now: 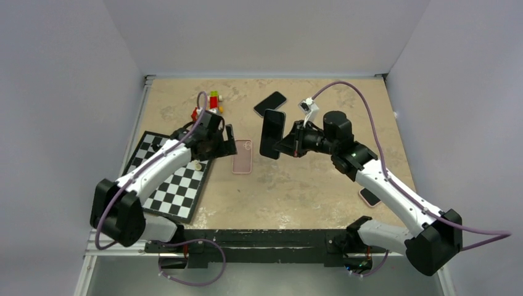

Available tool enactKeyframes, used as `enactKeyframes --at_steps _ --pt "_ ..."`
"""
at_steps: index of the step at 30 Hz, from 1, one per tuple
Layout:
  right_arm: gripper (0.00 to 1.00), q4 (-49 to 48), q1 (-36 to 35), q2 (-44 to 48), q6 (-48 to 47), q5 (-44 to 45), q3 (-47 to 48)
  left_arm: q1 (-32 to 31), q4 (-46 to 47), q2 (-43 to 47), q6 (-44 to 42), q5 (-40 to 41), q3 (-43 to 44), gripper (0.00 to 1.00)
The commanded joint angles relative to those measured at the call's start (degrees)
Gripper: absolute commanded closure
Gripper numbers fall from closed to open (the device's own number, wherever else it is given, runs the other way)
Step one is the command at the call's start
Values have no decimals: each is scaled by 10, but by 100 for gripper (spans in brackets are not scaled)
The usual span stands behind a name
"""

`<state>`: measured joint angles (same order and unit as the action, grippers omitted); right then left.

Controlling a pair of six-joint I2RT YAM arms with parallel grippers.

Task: Take the phone out of the phone case
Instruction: Place the phone case at the center of the board, then place the phone at the center of the board.

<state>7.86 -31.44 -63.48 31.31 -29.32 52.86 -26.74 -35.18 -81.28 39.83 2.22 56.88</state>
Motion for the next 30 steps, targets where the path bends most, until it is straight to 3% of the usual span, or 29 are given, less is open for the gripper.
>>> enactKeyframes --at_steps 1,7,12,21,27,30 --pt "100 -64 0 -11 17 0 -2 0 -51 105 -61 62 85 9" --pt "100 -77 1 -83 45 15 -13 0 -10 132 -126 2 190 9" --pt "100 -146 6 -145 125 44 -43 0 9 102 -159 15 247 8" --pt "100 -219 158 -158 384 188 -116 0 16 169 -213 26 185 9" --pt "100 -149 219 -168 527 412 -66 0 25 195 -213 10 178 9" --pt "100 -160 267 -218 597 438 -43 0 30 206 -206 13 172 10"
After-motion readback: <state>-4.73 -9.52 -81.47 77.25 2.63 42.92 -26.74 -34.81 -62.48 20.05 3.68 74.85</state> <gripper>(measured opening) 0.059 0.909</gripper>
